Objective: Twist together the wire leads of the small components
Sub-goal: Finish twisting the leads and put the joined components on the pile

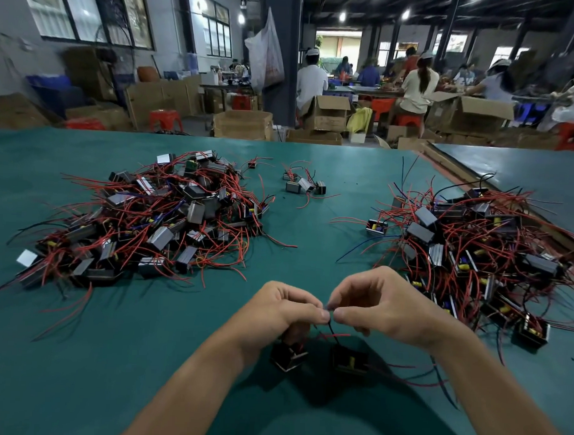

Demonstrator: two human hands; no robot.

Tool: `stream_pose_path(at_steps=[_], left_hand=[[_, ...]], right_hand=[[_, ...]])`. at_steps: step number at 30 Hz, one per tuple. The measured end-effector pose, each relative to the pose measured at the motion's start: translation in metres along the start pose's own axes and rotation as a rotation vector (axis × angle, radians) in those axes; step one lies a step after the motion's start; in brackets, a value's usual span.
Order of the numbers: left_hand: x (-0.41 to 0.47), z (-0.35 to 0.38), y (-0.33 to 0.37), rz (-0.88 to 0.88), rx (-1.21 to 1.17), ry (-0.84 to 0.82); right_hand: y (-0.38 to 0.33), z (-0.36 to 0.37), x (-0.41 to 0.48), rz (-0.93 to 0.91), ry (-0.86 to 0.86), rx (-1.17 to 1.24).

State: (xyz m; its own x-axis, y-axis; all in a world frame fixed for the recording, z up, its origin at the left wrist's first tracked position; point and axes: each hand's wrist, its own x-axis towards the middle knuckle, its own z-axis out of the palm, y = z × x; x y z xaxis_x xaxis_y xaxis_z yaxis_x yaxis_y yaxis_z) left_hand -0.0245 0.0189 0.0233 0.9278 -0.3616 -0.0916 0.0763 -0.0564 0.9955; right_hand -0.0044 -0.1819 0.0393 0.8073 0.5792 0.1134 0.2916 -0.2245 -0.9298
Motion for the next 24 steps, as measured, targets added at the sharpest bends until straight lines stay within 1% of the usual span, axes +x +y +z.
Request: stream_pose_path(at_steps=[3, 5, 9, 11, 14, 16, 19, 21, 24], left_hand=[[-0.001, 0.000, -0.001, 0.025, 0.008, -0.020], [-0.001, 0.003, -0.003, 0.080, 0.051, 0.019], [0.000, 0.011, -0.008, 0.236, 0.224, 0.112], [0.001, 0.012, -0.009, 0.276, 0.281, 0.151], [0.005, 0.008, -0.007, 0.282, 0.251, 0.228], [0.007, 0.007, -0.008, 0.262, 0.181, 0.247], [0.008, 0.006, -0.009, 0.239, 0.087, 0.217], [0.009, 0.007, -0.010, 0.237, 0.076, 0.209], [0.010, 0.006, -0.012, 0.249, 0.086, 0.226]], right_hand=[[-0.002, 0.003, 0.000, 0.000, 0.001, -0.007], [-0.005, 0.005, 0.001, 0.016, 0.025, -0.015], [-0.006, 0.004, 0.004, 0.189, 0.070, 0.043], [-0.004, 0.006, 0.006, 0.244, 0.115, 0.065], [-0.002, 0.009, 0.008, 0.180, 0.180, 0.056], [0.000, 0.009, 0.009, 0.134, 0.195, 0.029], [0.001, 0.008, 0.007, 0.132, 0.136, -0.051], [0.000, 0.009, 0.006, 0.167, 0.052, -0.099], [-0.001, 0.013, 0.004, 0.208, -0.049, -0.097]])
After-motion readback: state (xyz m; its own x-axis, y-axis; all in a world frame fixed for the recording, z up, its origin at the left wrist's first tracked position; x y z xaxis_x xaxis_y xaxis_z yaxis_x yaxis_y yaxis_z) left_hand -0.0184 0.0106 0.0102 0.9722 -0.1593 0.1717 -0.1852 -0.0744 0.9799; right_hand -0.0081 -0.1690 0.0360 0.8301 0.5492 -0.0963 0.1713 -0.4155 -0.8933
